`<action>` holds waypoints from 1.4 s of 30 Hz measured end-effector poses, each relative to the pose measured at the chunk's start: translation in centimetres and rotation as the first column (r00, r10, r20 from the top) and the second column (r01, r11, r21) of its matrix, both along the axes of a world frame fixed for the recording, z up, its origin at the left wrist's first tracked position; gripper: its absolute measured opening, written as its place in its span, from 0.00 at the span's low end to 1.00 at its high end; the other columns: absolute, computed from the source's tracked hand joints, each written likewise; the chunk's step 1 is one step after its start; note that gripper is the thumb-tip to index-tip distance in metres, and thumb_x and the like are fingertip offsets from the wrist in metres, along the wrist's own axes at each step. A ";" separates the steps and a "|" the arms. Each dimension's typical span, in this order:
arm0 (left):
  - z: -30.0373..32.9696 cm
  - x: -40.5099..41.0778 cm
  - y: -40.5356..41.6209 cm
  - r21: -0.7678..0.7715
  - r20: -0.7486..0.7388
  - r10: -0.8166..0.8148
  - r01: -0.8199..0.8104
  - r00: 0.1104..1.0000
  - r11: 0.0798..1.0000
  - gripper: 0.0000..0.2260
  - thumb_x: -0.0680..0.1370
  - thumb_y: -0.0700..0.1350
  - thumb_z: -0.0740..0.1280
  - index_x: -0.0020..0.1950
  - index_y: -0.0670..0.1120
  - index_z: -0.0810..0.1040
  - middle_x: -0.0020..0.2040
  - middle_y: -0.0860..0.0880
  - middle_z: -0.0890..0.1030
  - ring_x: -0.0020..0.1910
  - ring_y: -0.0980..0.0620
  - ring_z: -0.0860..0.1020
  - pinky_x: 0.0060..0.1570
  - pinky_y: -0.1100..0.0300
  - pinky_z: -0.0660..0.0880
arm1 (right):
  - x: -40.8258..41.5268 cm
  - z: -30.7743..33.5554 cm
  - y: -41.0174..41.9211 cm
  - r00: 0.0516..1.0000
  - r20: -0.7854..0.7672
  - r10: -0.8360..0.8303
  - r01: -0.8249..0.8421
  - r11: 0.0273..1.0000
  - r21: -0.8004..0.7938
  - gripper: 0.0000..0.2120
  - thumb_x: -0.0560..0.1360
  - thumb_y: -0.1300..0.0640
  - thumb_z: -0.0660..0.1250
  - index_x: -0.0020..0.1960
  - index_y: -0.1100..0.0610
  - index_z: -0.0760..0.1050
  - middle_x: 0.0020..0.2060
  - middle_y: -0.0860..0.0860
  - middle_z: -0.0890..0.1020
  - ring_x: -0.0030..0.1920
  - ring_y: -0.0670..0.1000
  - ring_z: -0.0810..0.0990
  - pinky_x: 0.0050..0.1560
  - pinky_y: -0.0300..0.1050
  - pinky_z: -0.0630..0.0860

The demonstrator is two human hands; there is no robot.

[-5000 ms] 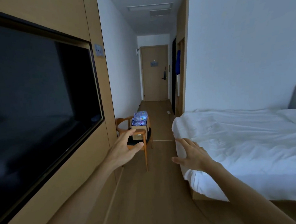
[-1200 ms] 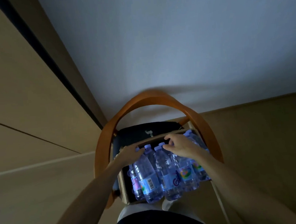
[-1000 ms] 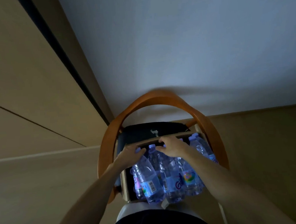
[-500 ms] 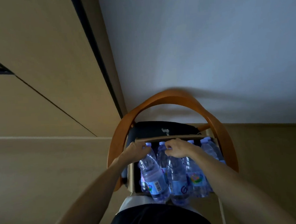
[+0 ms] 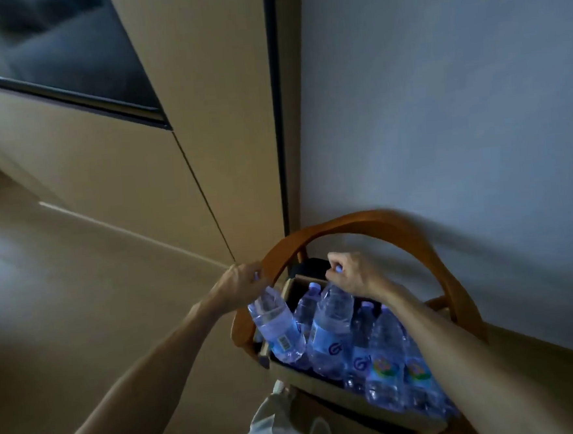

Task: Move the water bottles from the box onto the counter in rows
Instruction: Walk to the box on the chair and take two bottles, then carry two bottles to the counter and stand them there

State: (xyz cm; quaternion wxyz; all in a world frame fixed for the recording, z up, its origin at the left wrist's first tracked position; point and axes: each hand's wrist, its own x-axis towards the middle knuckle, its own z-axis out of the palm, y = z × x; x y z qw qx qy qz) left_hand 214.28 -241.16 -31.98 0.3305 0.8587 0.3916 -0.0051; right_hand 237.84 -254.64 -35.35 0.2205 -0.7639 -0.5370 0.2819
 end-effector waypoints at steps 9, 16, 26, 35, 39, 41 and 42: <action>12.3 -10.8 4.8 0.312 0.240 0.300 -0.366 0.923 0.877 0.05 0.75 0.39 0.64 0.39 0.44 0.76 0.34 0.40 0.78 0.39 0.36 0.76 0.37 0.58 0.69 | -8.1 11.1 13.4 0.971 0.129 0.199 -0.227 0.941 0.252 0.09 0.65 0.46 0.59 0.33 0.49 0.61 0.22 0.46 0.68 0.26 0.46 0.64 0.29 0.45 0.65; 21.1 -22.2 11.6 0.414 0.364 0.417 -0.546 0.833 0.729 0.08 0.76 0.51 0.64 0.42 0.51 0.81 0.38 0.50 0.82 0.36 0.51 0.80 0.39 0.61 0.76 | -18.4 21.3 24.0 0.922 0.204 0.330 -0.386 0.833 0.397 0.15 0.71 0.47 0.62 0.36 0.55 0.62 0.26 0.48 0.71 0.26 0.46 0.65 0.28 0.45 0.66; 30.7 -39.8 22.8 0.518 0.519 0.492 -0.716 0.698 0.468 0.16 0.78 0.60 0.62 0.42 0.50 0.81 0.37 0.51 0.81 0.35 0.53 0.78 0.38 0.61 0.75 | -36.3 32.7 39.4 0.888 0.313 0.338 -0.459 0.686 0.564 0.15 0.70 0.42 0.62 0.36 0.53 0.65 0.27 0.48 0.75 0.31 0.51 0.72 0.28 0.42 0.66; 34.8 -50.2 32.5 0.588 0.513 0.583 -0.753 0.630 0.296 0.20 0.81 0.53 0.59 0.36 0.42 0.78 0.29 0.50 0.75 0.27 0.57 0.72 0.30 0.67 0.63 | -49.1 36.5 52.1 0.854 0.335 0.399 -0.516 0.559 0.649 0.13 0.70 0.43 0.60 0.35 0.52 0.69 0.30 0.48 0.78 0.36 0.55 0.78 0.40 0.50 0.76; 34.7 -53.9 37.6 0.594 0.505 0.628 -0.767 0.591 0.244 0.20 0.81 0.53 0.59 0.35 0.42 0.78 0.32 0.45 0.79 0.30 0.49 0.75 0.36 0.60 0.71 | -53.3 36.8 58.6 0.819 0.356 0.451 -0.564 0.512 0.649 0.11 0.72 0.45 0.61 0.36 0.51 0.71 0.32 0.48 0.79 0.38 0.55 0.79 0.40 0.48 0.76; 34.7 -55.5 40.2 0.605 0.509 0.635 -0.767 0.580 0.216 0.20 0.81 0.52 0.60 0.35 0.42 0.78 0.32 0.44 0.79 0.31 0.48 0.76 0.37 0.58 0.71 | -55.3 37.0 62.1 0.792 0.377 0.480 -0.598 0.491 0.633 0.10 0.73 0.46 0.62 0.39 0.52 0.73 0.36 0.50 0.82 0.40 0.55 0.80 0.42 0.49 0.77; 34.8 -56.2 41.6 0.605 0.512 0.639 -0.769 0.575 0.207 0.20 0.81 0.52 0.60 0.35 0.42 0.78 0.32 0.44 0.78 0.31 0.48 0.76 0.37 0.58 0.72 | -56.3 37.2 63.9 0.779 0.380 0.499 -0.614 0.484 0.624 0.10 0.73 0.46 0.62 0.40 0.52 0.74 0.38 0.50 0.82 0.41 0.54 0.80 0.43 0.50 0.78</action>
